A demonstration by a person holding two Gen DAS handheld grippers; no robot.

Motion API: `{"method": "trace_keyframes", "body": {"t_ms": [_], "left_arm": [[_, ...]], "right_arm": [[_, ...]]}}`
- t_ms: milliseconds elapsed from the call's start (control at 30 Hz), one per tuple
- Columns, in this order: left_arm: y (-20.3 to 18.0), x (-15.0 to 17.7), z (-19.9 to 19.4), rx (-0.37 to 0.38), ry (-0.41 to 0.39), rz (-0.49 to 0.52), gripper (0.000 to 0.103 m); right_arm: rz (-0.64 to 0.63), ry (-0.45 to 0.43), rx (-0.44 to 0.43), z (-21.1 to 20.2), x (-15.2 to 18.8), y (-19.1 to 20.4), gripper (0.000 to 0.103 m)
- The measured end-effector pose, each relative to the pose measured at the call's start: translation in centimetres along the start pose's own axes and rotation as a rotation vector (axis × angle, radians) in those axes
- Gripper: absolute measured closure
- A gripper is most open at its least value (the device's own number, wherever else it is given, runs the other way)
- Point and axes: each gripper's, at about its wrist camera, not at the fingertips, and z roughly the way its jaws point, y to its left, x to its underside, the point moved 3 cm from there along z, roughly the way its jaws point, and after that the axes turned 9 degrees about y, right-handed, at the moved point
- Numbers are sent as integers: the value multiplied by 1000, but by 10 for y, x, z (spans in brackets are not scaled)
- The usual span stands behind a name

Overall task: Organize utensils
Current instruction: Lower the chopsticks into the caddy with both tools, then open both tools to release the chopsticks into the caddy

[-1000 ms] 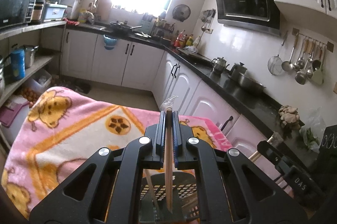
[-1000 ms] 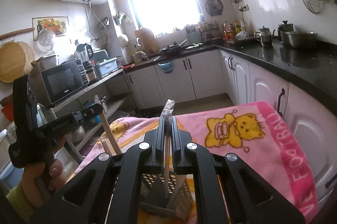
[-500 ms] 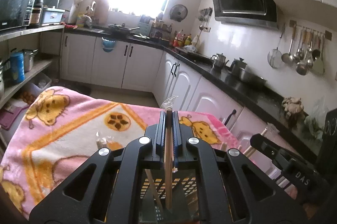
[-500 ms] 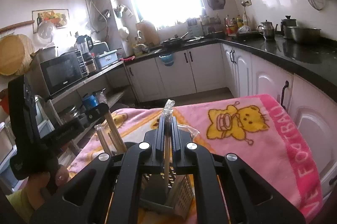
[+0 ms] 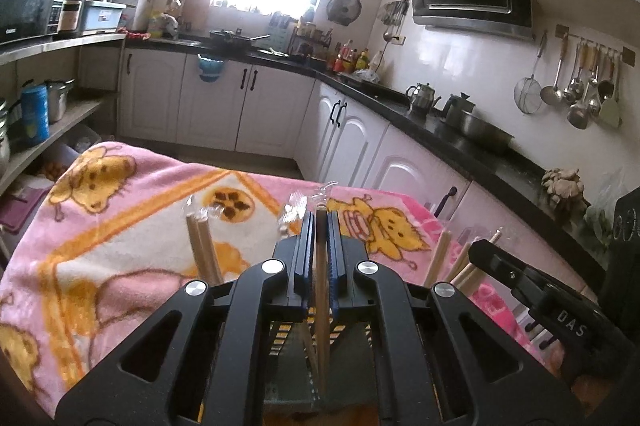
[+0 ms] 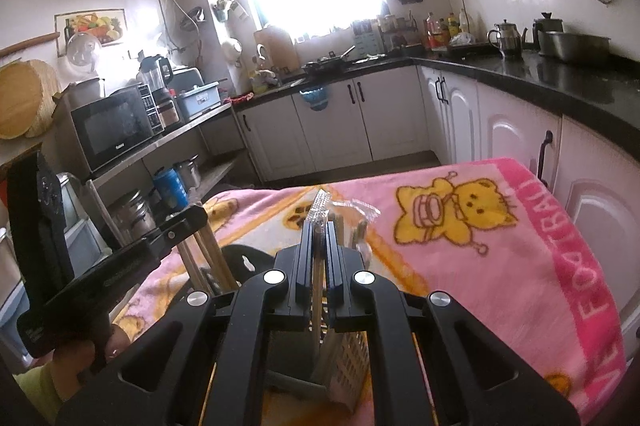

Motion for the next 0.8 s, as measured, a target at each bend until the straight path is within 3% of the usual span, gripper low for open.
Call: {"method": "trace_keyframes", "body": {"t_ms": [433, 533, 600, 800], "left_arm": [[5, 10, -4, -4, 31, -4, 98], [5, 10, -6, -5, 40, -3, 86], [6, 10, -8, -11, 41, -1, 79], [11, 11, -18, -17, 44, -9, 73]], "right_arm": [[29, 19, 7, 0, 8, -9, 97], [20, 26, 9, -2, 9, -6, 94], [21, 32, 1, -3, 9, -5, 85], [13, 36, 5, -10, 12, 0, 79]]}}
